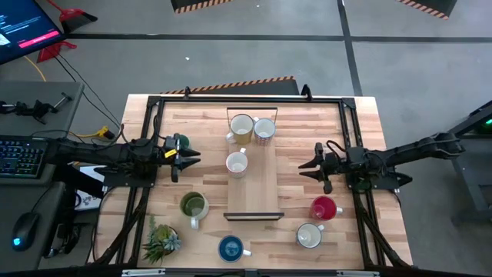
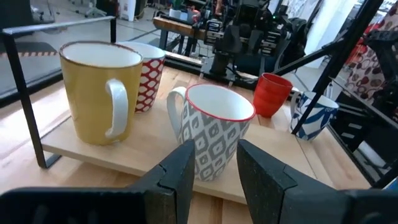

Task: Place coffee mugs
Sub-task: Put the green mug on the shelf

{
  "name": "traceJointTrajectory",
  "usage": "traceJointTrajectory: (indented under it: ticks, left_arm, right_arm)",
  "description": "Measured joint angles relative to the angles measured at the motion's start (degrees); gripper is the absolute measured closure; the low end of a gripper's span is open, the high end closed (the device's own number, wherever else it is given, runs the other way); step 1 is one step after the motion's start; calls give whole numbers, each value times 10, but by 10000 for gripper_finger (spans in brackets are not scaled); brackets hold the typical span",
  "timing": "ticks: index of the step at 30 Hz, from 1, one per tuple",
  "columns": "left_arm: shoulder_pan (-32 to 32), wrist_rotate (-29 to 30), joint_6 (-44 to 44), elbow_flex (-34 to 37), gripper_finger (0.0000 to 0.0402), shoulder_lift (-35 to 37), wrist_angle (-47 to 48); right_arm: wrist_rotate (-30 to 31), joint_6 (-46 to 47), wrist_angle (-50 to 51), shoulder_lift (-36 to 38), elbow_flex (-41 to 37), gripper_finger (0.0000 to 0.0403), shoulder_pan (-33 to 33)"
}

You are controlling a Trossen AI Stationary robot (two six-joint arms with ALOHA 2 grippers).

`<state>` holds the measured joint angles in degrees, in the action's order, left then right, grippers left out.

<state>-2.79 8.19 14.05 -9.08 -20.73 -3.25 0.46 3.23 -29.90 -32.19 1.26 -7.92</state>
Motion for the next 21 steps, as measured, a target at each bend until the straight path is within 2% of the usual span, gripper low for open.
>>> traceJointTrajectory:
  ticks: [7, 9, 13, 17, 21]
  left_arm:
    - [0, 2, -66, -14, 292, 2, -17]
    - [0, 5, -65, -50, 294, 4, 39]
    - [0, 56, -31, -150, 299, -1, 211]
    - [0, 108, -17, -254, 306, -15, 333]
    - [0, 131, 1, -336, 312, -26, 440]
  right_arm:
    - [-1, 3, -18, 0, -6, 320, 0]
    - [2, 8, -16, 0, -6, 320, 0]
    - [6, 13, -10, 0, -6, 320, 0]
    - [19, 15, -8, 0, -6, 320, 0]
    - [30, 15, -8, 0, -6, 320, 0]
